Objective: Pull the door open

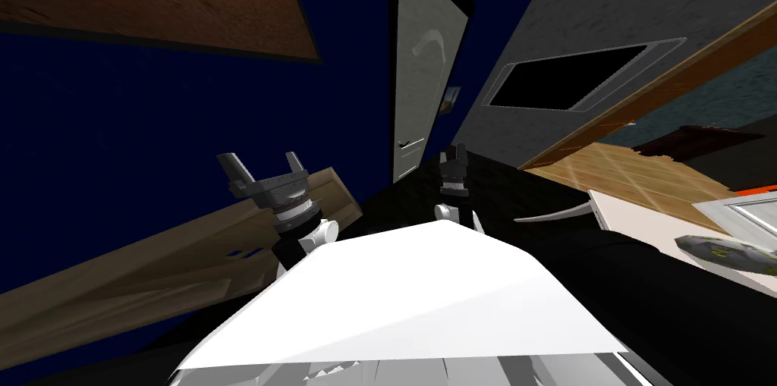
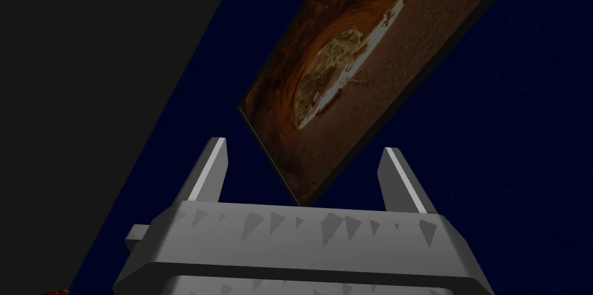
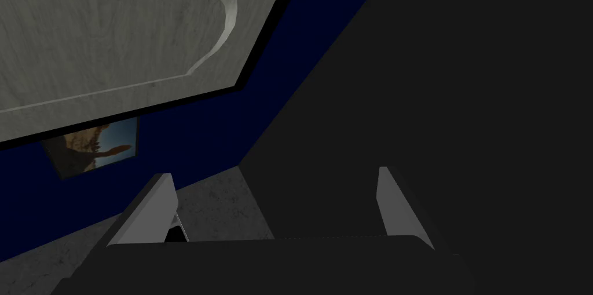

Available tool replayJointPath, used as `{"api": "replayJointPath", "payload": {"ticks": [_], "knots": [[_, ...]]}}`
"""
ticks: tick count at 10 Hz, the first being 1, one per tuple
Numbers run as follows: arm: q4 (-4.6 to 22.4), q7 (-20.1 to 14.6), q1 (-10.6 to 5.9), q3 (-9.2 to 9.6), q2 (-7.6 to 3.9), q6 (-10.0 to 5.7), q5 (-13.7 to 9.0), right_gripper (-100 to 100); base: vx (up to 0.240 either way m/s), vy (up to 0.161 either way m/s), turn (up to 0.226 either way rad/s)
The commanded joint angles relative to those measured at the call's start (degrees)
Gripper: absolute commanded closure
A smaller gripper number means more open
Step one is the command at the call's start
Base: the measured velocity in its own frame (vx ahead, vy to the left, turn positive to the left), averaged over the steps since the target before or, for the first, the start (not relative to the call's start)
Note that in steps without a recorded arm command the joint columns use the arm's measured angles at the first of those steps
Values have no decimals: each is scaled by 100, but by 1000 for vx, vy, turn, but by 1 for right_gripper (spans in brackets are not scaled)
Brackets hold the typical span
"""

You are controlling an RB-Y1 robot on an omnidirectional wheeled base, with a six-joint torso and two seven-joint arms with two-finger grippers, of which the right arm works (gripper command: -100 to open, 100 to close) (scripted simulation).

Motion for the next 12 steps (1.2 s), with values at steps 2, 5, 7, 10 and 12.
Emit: {"api": "replayJointPath", "payload": {"ticks": [2,5,7,10,12], "knots": [[310,-4,-146,-13,-74,-46,-7,-100,33,-70,83],[668,-9,-315,-29,-152,-100,-14,-100,38,-87,69],[972,-14,-459,-42,-214,-146,-21,-100,45,-99,95],[1508,-21,-720,-65,-317,-229,-33,-100,44,-91,104],[1721,-24,-813,-74,-353,-258,-37,-100,50,-92,80]]}}
